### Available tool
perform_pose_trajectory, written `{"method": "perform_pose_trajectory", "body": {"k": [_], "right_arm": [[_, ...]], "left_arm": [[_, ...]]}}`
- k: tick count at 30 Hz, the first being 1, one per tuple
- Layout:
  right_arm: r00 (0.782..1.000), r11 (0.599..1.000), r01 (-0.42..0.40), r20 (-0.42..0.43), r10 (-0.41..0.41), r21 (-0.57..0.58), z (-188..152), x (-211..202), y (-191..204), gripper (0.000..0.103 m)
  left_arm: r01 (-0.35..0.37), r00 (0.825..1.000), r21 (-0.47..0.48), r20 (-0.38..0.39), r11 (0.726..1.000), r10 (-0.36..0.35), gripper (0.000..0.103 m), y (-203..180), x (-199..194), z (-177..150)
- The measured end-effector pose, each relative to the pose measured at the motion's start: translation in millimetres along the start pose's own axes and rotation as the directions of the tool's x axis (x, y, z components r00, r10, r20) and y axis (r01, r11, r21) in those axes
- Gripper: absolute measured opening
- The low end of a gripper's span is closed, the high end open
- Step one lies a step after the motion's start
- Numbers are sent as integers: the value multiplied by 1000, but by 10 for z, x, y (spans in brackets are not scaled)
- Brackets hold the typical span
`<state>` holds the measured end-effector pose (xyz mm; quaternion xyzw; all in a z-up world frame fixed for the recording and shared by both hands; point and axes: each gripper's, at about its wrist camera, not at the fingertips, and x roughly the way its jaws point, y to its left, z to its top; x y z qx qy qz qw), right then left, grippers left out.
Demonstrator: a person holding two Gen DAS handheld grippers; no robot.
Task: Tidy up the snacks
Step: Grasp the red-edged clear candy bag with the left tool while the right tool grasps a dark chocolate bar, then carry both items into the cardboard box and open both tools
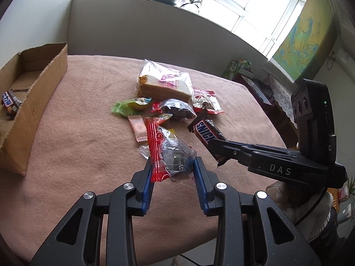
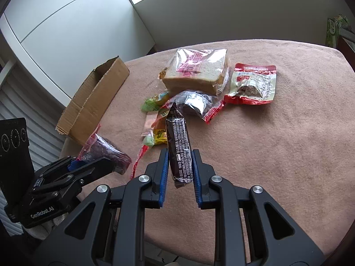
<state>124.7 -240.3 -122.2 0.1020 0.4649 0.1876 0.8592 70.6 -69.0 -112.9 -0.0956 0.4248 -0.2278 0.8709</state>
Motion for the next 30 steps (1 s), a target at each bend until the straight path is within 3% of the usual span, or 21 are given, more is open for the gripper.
{"method": "perform_pose_trajectory", "body": {"k": [7,15,25,30], "right_arm": [[998,998,-28,48,31,-53,230,-92,374,21],[995,988,-67,70,77,-137,562,55,929,21],[990,970,-112,56,127,-217,899,455,1555,21],[990,959,-121,35,134,-255,1053,725,1860,21]], "left_arm": [[-44,995,-45,87,998,47,32,324,-395,103],[-134,972,-130,174,982,155,32,868,-819,175],[-228,938,-202,218,952,271,32,1438,-1175,189],[-246,930,-229,216,942,296,32,1652,-1213,176]]}}
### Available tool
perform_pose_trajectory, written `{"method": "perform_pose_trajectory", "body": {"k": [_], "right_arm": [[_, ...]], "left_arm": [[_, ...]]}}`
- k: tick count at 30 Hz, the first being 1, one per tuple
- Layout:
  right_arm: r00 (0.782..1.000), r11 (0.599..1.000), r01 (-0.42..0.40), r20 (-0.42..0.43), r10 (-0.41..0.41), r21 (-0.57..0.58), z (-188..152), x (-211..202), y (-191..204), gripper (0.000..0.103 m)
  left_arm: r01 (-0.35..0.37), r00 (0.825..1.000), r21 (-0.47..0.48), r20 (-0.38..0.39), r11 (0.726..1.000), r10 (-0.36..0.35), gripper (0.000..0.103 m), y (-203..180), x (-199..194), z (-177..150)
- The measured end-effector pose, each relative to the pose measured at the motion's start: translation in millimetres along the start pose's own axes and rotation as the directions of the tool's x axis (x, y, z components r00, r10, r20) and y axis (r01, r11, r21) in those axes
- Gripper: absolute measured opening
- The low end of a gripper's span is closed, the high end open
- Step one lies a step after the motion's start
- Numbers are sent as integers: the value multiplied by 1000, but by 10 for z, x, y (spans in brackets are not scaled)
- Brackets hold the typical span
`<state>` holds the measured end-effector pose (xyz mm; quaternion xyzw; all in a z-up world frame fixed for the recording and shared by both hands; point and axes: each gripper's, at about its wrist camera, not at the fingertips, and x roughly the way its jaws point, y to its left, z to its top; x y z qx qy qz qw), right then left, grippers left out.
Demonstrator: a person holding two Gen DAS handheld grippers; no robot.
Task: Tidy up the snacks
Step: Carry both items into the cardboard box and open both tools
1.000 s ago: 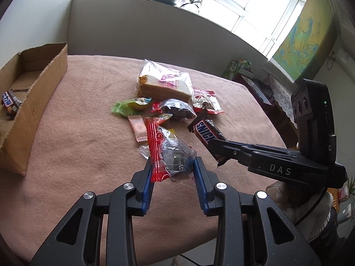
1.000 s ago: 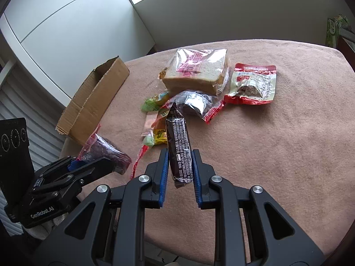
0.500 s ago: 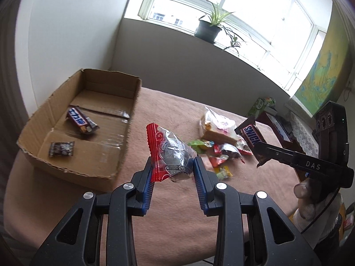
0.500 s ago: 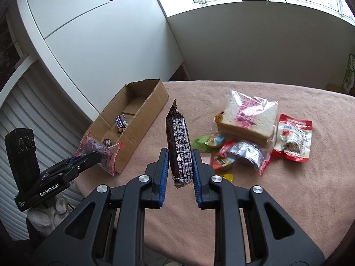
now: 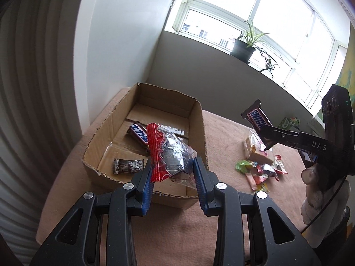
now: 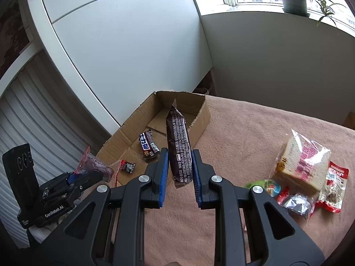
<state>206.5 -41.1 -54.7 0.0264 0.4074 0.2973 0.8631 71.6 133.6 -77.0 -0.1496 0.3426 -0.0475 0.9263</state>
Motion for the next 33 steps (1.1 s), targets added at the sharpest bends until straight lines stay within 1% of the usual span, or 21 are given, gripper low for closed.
{"method": "perform_pose_trajectory", "body": {"k": [8,13,14,16,17,18,19,20,21,22,28,33], "right_arm": [[999,998,-6,-40,4,-58,197,418,248,21],[998,997,-9,-59,5,-73,233,552,318,21],[999,997,-4,-51,0,-74,240,555,328,23],[999,997,5,-41,-7,-72,260,541,325,40],[1000,998,4,-29,-6,-65,266,510,311,64],[1000,998,2,-8,-2,-58,270,467,307,81],[1000,998,2,11,-2,-56,276,420,305,85],[1000,998,7,23,-6,-59,280,382,309,88],[1000,998,13,29,-11,-63,279,345,310,88],[999,998,19,33,-17,-65,280,315,309,89],[998,997,46,51,-43,-58,293,180,269,89],[997,998,55,60,-53,-29,244,16,146,89]], "left_arm": [[-12,1000,-28,-2,1000,12,32,158,84,45],[-13,1000,-40,-5,999,12,32,206,131,73],[-13,1000,-41,-5,999,13,32,212,135,78],[-15,1000,-43,-4,999,15,33,210,140,90],[-18,1000,-43,-4,999,18,34,210,140,95],[-23,1000,-44,-4,999,23,35,210,142,98],[-25,1000,-45,-8,999,24,41,210,148,103],[-25,1000,-49,-10,998,25,60,212,148,105],[-30,1000,-56,-7,998,29,70,216,143,107],[-31,999,-61,4,998,32,75,220,130,106],[-22,1000,-54,10,998,23,75,172,112,106],[-13,1000,-36,12,999,13,75,71,91,94]]}}
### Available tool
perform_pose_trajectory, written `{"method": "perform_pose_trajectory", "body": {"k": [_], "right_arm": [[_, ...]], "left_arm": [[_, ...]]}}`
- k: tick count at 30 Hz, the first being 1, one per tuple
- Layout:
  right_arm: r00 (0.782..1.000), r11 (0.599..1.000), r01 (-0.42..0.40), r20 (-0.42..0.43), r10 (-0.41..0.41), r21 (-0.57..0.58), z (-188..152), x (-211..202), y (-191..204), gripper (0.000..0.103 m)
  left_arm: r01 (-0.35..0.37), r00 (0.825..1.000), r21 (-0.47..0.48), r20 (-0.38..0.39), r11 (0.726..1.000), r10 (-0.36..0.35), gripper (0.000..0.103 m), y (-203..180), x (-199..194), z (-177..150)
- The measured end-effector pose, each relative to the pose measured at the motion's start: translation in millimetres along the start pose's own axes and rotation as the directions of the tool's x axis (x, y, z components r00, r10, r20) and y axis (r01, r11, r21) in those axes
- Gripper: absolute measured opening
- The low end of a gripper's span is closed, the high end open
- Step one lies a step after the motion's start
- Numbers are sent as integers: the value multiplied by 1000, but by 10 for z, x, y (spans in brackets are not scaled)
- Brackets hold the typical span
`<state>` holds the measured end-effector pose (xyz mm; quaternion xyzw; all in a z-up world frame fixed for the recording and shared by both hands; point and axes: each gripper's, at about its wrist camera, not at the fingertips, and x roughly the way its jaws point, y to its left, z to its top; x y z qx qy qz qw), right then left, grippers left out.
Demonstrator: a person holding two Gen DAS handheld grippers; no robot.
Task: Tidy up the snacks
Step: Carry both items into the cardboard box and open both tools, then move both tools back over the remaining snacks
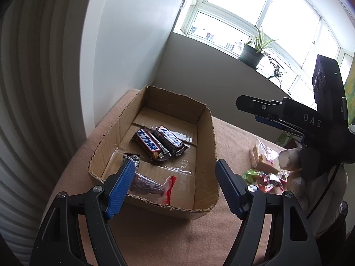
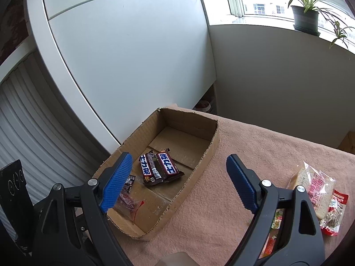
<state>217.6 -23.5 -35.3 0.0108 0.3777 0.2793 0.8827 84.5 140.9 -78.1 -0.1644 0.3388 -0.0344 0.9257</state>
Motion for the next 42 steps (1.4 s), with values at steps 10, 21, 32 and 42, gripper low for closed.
{"method": "perform_pose_trajectory", "body": {"k": [10,21,32,42], "right_arm": [[997,996,78,17,-78,50,-262,-516,-512,89],[976,956,217,-36,-214,197,-915,-1081,-1498,89],[978,952,188,-137,-158,242,-1450,-1018,-1728,78],[979,977,160,-151,-138,142,-1274,-838,-1743,58]], "left_arm": [[44,999,31,-20,999,-43,75,-288,15,-90],[109,990,75,-94,991,-101,75,-703,188,-314],[207,965,192,-201,959,-168,73,-1275,455,-576],[275,939,281,-282,919,-194,52,-1675,645,-791]]}}
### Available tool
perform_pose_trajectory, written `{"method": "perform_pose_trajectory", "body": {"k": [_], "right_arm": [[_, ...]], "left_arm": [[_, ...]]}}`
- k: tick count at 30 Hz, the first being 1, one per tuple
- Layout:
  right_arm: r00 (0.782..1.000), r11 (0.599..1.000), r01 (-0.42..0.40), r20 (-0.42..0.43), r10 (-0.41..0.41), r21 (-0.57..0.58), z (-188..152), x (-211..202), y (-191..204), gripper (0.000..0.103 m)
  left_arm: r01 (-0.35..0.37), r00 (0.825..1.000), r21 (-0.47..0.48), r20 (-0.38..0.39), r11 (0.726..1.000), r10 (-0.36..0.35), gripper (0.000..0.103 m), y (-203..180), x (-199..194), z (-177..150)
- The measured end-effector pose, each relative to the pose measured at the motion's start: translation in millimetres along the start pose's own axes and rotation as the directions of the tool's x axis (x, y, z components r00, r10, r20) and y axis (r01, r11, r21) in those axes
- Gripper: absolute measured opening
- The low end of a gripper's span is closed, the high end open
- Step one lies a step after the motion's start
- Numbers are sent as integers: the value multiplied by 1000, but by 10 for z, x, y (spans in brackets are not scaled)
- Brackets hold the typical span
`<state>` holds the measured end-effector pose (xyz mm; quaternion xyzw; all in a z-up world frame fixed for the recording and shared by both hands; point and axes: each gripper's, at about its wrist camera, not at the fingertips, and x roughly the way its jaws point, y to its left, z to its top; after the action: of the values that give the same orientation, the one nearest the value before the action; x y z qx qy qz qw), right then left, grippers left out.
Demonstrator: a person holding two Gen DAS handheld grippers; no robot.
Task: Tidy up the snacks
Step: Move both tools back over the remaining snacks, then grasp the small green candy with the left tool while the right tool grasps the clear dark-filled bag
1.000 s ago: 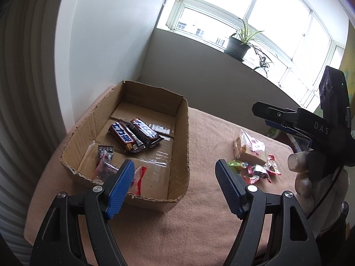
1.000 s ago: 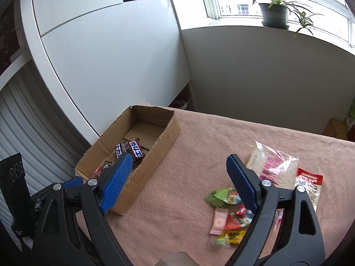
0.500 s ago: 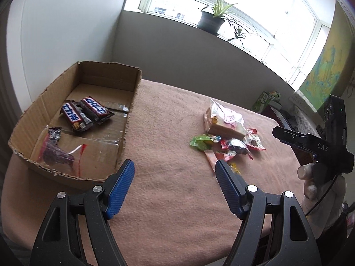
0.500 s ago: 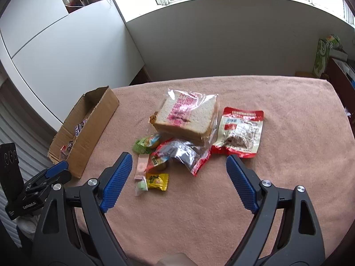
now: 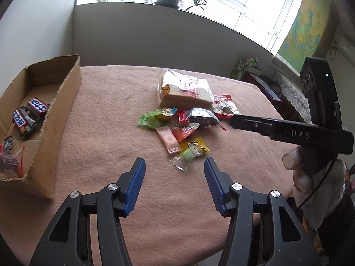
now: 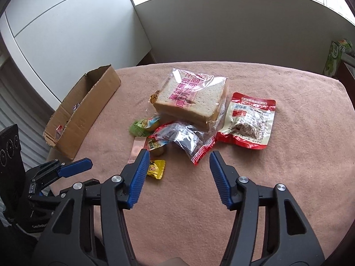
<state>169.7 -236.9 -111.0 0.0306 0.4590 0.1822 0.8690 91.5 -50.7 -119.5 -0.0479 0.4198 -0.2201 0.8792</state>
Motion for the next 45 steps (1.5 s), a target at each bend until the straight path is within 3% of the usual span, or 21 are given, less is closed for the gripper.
{"method": "perform_pose_trajectory", "body": {"k": [3,14,29,31,45], "right_arm": [[1000,997,14,-16,-15,-76,107,80,69,49],[995,979,-41,-98,22,-198,289,411,109,48],[989,968,-55,-145,20,-245,249,576,50,48],[988,962,-53,-157,11,-267,217,571,73,48],[987,945,9,-146,-60,-326,160,612,180,44]], "left_arm": [[15,1000,16,-18,1000,-15,44,-47,75,9],[38,997,74,-66,997,-33,30,-182,308,44],[26,994,133,-111,991,-11,30,-266,727,123],[20,993,120,-114,993,-6,24,-236,780,121],[23,995,80,-102,997,-15,18,-200,687,32]]}}
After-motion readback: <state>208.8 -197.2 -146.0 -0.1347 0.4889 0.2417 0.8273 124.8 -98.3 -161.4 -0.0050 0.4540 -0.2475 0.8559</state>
